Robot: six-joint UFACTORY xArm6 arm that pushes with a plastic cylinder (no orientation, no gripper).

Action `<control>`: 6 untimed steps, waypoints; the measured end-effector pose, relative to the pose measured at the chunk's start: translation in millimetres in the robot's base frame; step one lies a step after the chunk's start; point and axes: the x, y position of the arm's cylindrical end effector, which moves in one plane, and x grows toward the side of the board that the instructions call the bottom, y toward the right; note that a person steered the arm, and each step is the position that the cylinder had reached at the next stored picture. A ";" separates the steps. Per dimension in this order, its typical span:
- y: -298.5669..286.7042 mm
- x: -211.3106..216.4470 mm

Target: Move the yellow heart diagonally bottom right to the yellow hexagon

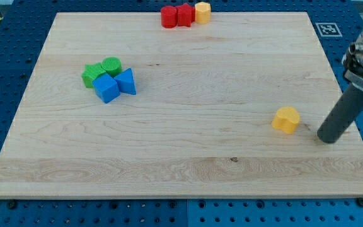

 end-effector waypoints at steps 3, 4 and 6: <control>-61.3 -33.2; -61.3 -42.0; -64.9 -69.6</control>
